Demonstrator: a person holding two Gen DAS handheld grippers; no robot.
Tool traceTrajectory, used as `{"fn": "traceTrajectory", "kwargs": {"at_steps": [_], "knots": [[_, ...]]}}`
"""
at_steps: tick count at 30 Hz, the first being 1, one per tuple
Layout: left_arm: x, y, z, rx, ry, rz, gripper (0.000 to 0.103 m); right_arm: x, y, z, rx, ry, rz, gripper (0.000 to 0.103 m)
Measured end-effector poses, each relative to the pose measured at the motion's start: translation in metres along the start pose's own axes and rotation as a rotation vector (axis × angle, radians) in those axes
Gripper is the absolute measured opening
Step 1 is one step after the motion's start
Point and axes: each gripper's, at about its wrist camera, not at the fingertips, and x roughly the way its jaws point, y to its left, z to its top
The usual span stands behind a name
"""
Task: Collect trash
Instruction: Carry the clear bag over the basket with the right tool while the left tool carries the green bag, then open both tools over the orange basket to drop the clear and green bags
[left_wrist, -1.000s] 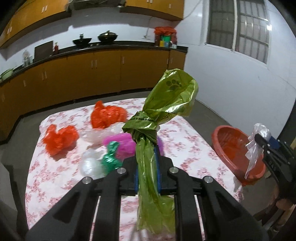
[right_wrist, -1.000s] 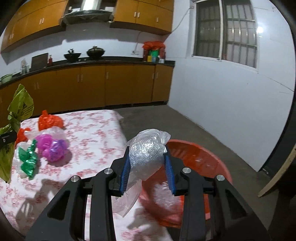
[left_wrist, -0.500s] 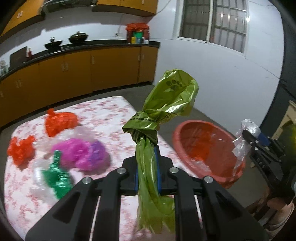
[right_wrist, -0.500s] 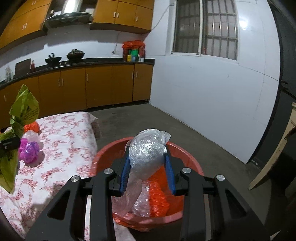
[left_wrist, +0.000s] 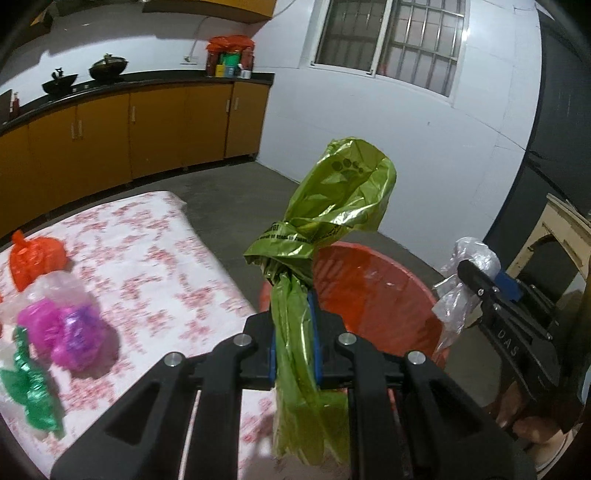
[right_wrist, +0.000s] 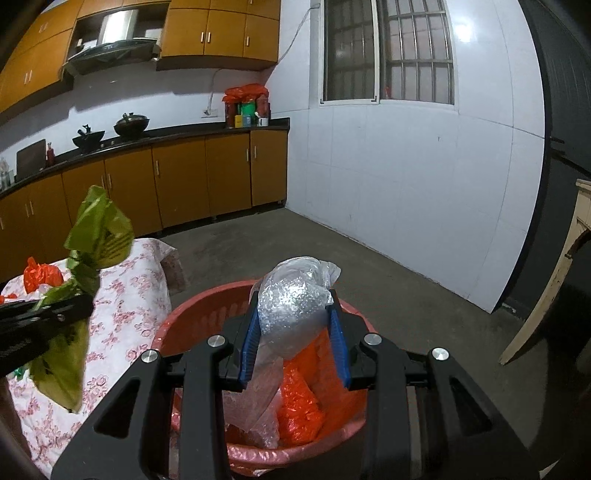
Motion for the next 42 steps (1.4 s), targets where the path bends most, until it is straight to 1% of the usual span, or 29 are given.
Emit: {"fn": "traceTrajectory", "kwargs": {"at_steps": [11, 17, 23, 25, 26, 27, 28, 29, 30, 34, 35, 36, 37, 38, 39, 40, 42], "knots": [[0.050, -0.015, 0.011, 0.017, 0.045, -0.092, 0.015, 0.016, -0.011, 0.002, 0.035, 0.015, 0.010, 0.035], [0.068, -0.017, 0.010, 0.023, 0.066, -0.121, 0.015, 0.023, -0.017, 0.003, 0.058, 0.018, 0.010, 0.035], [0.078, -0.022, 0.012, 0.029, 0.076, -0.139, 0.015, 0.029, -0.019, 0.002, 0.082, 0.024, 0.014, 0.035], [0.081, -0.025, 0.014, 0.032, 0.074, -0.139, 0.017, 0.031, -0.021, 0.003, 0.094, 0.025, 0.019, 0.036], [0.082, -0.024, 0.014, 0.033, 0.075, -0.139, 0.022, 0.031, -0.022, 0.003, 0.102, 0.022, 0.022, 0.038], [0.082, -0.024, 0.013, 0.033, 0.076, -0.138, 0.029, 0.031, -0.024, 0.004, 0.112, 0.022, 0.024, 0.043], [0.083, -0.023, 0.013, 0.029, 0.075, -0.136, 0.032, 0.031, -0.027, 0.003, 0.121, 0.023, 0.027, 0.045], [0.083, -0.022, 0.013, 0.025, 0.076, -0.135, 0.037, 0.032, -0.028, 0.003, 0.128, 0.023, 0.028, 0.051], [0.084, -0.021, 0.012, 0.023, 0.078, -0.133, 0.040, 0.031, -0.030, 0.002, 0.137, 0.023, 0.027, 0.055], [0.083, -0.017, 0.011, 0.008, 0.087, -0.120, 0.046, 0.031, -0.038, -0.001, 0.149, 0.027, 0.009, 0.060], [0.082, -0.015, 0.010, 0.006, 0.086, -0.114, 0.048, 0.032, -0.039, -0.001, 0.150, 0.026, 0.003, 0.063], [0.080, -0.012, 0.008, 0.005, 0.084, -0.100, 0.051, 0.031, -0.040, -0.003, 0.150, 0.022, -0.004, 0.069], [0.078, -0.011, 0.008, 0.004, 0.081, -0.092, 0.053, 0.030, -0.040, -0.003, 0.148, 0.017, -0.010, 0.077], [0.075, -0.008, 0.007, 0.004, 0.075, -0.077, 0.057, 0.028, -0.040, -0.004, 0.146, 0.009, -0.016, 0.081], [0.071, -0.007, 0.006, 0.007, 0.069, -0.064, 0.061, 0.027, -0.038, -0.003, 0.144, 0.001, -0.026, 0.090], [0.069, -0.007, 0.005, 0.009, 0.063, -0.051, 0.063, 0.026, -0.037, -0.003, 0.141, -0.009, -0.036, 0.096], [0.060, -0.002, 0.002, 0.012, 0.046, -0.018, 0.071, 0.022, -0.034, -0.004, 0.126, -0.032, -0.054, 0.099]]}}
